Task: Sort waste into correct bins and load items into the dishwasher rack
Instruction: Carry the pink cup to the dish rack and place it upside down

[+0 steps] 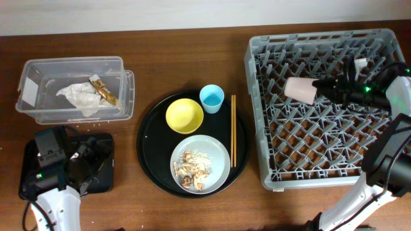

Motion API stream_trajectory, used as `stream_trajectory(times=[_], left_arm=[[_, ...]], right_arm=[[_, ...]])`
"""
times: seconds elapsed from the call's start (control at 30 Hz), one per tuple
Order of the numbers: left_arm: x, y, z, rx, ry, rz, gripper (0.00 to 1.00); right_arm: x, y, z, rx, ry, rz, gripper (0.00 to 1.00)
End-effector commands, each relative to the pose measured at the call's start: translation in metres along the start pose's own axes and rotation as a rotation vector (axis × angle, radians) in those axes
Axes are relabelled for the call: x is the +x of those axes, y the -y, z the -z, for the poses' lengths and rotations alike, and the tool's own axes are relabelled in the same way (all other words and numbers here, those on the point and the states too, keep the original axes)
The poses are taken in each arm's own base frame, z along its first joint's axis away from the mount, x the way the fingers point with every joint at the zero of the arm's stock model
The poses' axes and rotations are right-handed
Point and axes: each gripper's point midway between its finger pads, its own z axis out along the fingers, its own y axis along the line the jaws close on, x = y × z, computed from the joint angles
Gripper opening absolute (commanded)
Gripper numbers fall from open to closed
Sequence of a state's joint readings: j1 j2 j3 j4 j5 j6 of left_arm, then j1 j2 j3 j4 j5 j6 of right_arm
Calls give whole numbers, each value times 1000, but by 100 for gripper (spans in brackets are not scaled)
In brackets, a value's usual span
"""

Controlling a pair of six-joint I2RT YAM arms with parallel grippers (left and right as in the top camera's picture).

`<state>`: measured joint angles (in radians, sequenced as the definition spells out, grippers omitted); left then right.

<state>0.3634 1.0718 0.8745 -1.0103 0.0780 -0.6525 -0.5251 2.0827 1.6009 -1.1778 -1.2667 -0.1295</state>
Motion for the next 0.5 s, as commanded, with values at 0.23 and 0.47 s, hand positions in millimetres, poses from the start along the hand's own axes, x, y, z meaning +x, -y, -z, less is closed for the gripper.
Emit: stream_trajectory(times=[0.23, 0.47], left_arm=[[0, -1, 0, 1, -2, 16, 99], [0, -1, 0, 1, -2, 16, 99]], right_arm=[[36, 45, 0, 138, -79, -127, 4], [47, 67, 43, 426, -48, -200, 29]])
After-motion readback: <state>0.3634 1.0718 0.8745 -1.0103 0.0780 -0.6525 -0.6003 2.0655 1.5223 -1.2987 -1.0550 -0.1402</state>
